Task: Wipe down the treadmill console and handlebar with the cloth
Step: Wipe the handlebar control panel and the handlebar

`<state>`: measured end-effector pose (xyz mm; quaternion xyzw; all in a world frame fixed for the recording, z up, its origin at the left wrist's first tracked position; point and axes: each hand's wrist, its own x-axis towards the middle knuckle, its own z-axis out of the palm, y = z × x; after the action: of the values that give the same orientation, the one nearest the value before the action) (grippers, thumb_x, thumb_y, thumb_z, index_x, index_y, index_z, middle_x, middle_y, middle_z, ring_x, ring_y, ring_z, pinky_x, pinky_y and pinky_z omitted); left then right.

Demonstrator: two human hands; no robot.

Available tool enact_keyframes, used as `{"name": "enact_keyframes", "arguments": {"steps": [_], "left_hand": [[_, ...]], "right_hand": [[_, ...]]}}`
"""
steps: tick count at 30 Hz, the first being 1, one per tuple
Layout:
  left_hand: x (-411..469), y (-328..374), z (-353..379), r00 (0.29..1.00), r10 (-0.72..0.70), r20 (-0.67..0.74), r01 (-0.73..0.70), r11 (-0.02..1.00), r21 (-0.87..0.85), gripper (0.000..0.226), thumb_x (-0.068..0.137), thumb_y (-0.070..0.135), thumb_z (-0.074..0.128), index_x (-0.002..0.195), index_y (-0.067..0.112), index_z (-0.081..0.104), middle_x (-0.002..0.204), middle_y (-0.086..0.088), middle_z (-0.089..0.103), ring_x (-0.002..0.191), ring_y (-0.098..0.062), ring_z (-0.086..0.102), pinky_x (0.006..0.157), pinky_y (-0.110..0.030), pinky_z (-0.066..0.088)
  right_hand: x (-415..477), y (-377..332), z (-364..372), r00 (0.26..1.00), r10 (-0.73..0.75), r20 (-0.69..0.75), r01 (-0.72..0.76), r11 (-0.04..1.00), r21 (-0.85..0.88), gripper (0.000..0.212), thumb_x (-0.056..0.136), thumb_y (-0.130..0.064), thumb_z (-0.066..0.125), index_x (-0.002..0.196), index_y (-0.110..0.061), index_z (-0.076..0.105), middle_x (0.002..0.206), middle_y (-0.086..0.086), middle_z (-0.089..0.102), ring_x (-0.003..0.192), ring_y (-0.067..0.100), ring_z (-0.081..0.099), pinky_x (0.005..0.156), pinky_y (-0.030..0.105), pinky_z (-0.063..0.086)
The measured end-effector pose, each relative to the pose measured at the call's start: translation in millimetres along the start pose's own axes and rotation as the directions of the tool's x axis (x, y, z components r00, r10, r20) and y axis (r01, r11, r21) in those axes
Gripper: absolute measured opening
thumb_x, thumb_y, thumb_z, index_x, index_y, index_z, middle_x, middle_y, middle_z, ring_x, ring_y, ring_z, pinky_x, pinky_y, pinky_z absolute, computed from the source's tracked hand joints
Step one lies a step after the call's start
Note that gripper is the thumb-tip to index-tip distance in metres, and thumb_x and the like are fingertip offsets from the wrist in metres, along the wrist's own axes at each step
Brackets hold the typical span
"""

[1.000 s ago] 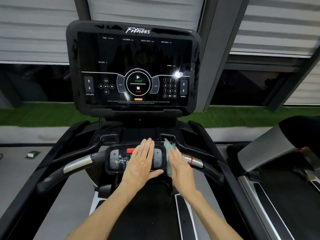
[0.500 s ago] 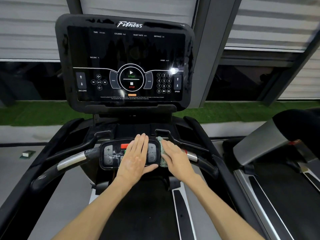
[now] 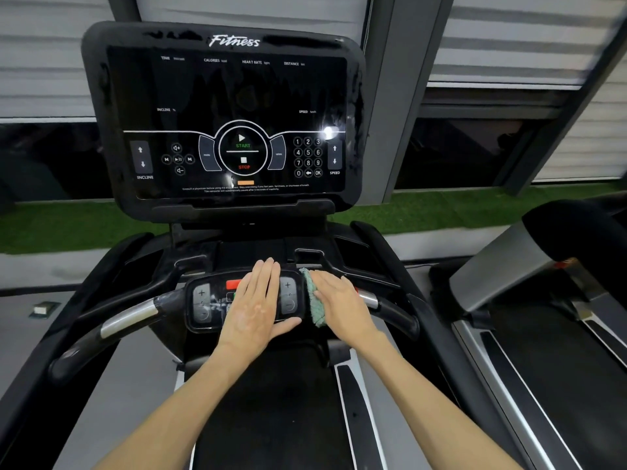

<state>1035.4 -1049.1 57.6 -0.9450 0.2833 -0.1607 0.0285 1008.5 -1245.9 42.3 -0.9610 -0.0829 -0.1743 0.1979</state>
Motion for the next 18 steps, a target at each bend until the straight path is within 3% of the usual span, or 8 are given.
{"name": "enact_keyframes", "arguments": {"steps": [3,5,7,9,13,15,16,18], "left_hand": [[-0.6,-0.3,-1.1,1.000,-0.007,0.003,0.007,1.000,0.008,0.107,0.080,0.073,0.049,0.148,-0.006,0.030,0.152,-0.023,0.037,0.143,-0.034,0.034,0.116,-0.045,0.033],[-0.5,0.6,-1.7,1.000,-0.015,0.014,0.015,1.000,0.004,0.107,0.080,0.074,0.048,0.148,-0.006,0.029,0.152,-0.023,0.036,0.143,-0.034,0.033,0.116,-0.046,0.033],[-0.7,1.3,-1.9,1.000,-0.021,0.023,0.022,1.000,-0.005,0.107,0.080,0.074,0.047,0.149,-0.006,0.028,0.153,-0.022,0.035,0.144,-0.034,0.032,0.116,-0.046,0.033],[-1.0,1.7,-2.5,0.999,-0.025,0.033,0.025,1.000,-0.008,0.107,0.080,0.074,0.046,0.149,-0.005,0.027,0.153,-0.022,0.035,0.144,-0.034,0.032,0.116,-0.046,0.033],[-0.5,1.3,-2.3,0.999,-0.025,0.046,0.025,1.000,0.016,0.107,0.082,0.075,0.042,0.150,-0.005,0.024,0.155,-0.022,0.032,0.145,-0.034,0.029,0.117,-0.046,0.031],[-0.4,1.6,-2.2,0.999,-0.027,0.042,0.026,0.999,0.024,0.107,0.081,0.075,0.042,0.150,-0.006,0.025,0.154,-0.022,0.033,0.145,-0.035,0.030,0.117,-0.046,0.032],[-0.4,1.9,-2.8,0.999,-0.028,0.043,0.027,0.999,0.026,0.107,0.081,0.075,0.042,0.149,-0.006,0.026,0.154,-0.023,0.034,0.144,-0.035,0.031,0.117,-0.046,0.032],[0.4,2.3,-3.6,0.999,-0.028,0.043,0.027,0.999,0.033,0.107,0.081,0.075,0.043,0.149,-0.007,0.028,0.153,-0.023,0.035,0.144,-0.035,0.032,0.116,-0.046,0.033]], "right_hand": [[-16.5,15.7,-4.9,0.996,0.068,-0.050,-0.066,0.997,0.050,0.053,0.087,-0.014,0.042,0.139,-0.021,0.046,0.126,-0.005,0.056,0.110,0.014,0.054,0.096,0.030,0.044],[-36.5,33.2,-7.5,0.978,0.199,-0.068,-0.192,0.977,0.093,0.057,0.086,-0.017,0.036,0.141,-0.030,0.043,0.134,-0.010,0.052,0.118,0.010,0.051,0.100,0.026,0.043],[-60.4,54.9,-13.7,0.932,0.358,-0.058,-0.340,0.918,0.205,0.054,0.094,-0.013,0.036,0.139,-0.040,0.043,0.130,-0.018,0.054,0.116,0.000,0.052,0.098,0.019,0.042],[-82.6,78.5,-18.8,0.865,0.500,-0.041,-0.474,0.842,0.258,0.052,0.097,-0.011,0.038,0.135,-0.046,0.045,0.115,-0.018,0.062,0.101,0.000,0.061,0.089,0.021,0.050],[-96.5,108.3,-14.2,0.755,0.655,0.023,-0.649,0.743,0.160,0.053,0.092,-0.004,0.046,0.136,-0.035,0.048,0.087,-0.006,0.066,0.073,0.005,0.063,0.066,0.022,0.055],[-89.7,99.0,-15.0,0.719,0.695,-0.016,-0.680,0.708,0.191,0.046,0.095,-0.006,0.042,0.132,-0.030,0.053,0.084,-0.003,0.066,0.072,0.010,0.063,0.066,0.023,0.052],[-84.2,91.3,-15.4,0.726,0.686,-0.038,-0.662,0.714,0.227,0.042,0.097,-0.009,0.040,0.130,-0.030,0.054,0.086,-0.002,0.066,0.074,0.011,0.064,0.069,0.026,0.054],[-64.4,63.8,-15.4,0.815,0.578,-0.038,-0.547,0.789,0.278,0.034,0.100,-0.021,0.040,0.127,-0.032,0.056,0.091,-0.004,0.066,0.076,0.009,0.065,0.074,0.031,0.057]]}}
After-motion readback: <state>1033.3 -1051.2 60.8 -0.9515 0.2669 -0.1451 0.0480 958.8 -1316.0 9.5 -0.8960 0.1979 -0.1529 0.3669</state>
